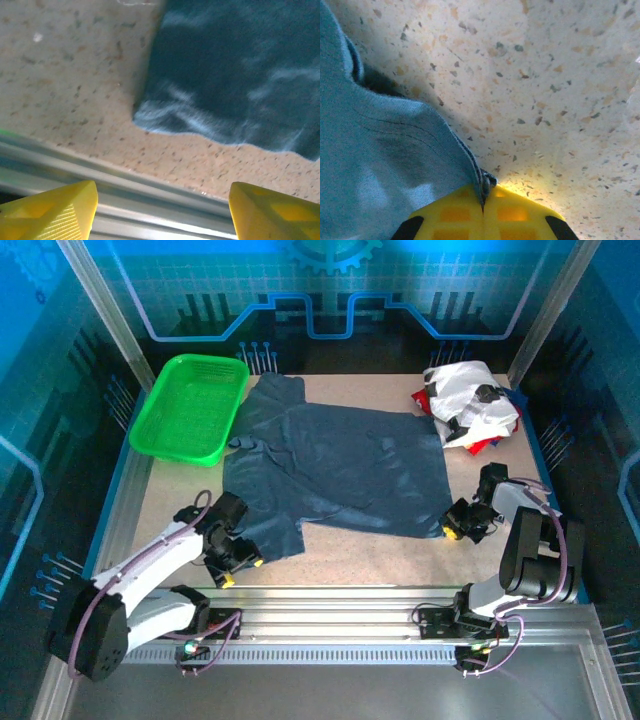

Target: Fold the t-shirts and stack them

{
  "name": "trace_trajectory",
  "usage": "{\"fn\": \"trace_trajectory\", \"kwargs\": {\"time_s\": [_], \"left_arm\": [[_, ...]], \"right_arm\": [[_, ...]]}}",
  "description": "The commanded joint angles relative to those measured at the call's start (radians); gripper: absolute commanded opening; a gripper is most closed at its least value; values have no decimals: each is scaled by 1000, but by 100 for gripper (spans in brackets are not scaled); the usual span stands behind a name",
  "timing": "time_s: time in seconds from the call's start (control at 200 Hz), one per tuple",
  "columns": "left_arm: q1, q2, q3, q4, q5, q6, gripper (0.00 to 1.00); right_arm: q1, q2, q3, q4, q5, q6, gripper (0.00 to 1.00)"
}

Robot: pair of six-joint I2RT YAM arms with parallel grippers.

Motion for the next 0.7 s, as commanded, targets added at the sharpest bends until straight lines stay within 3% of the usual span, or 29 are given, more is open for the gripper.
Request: {"fn": "trace_trajectory", "kwargs": {"time_s": [0.0,0.265,0.475,0.575,0.695], "left_arm": [[-8,41,-9,63,-50,-14,68],[-6,144,-31,161,-76,-14,57],[-3,242,-32,224,-90,-7,29],[-3,206,-28,187,-122,-4,10],[-3,131,6,99,-160,2,0]], "right_arm": [[6,10,-1,56,-7,-20,2],[5,3,-7,53,-13,-38,1],[5,-12,5,28,-12,-59,0],[3,-40,20,-5,-2,-82,0],[2,-85,41,-58,17,-106,1]]}}
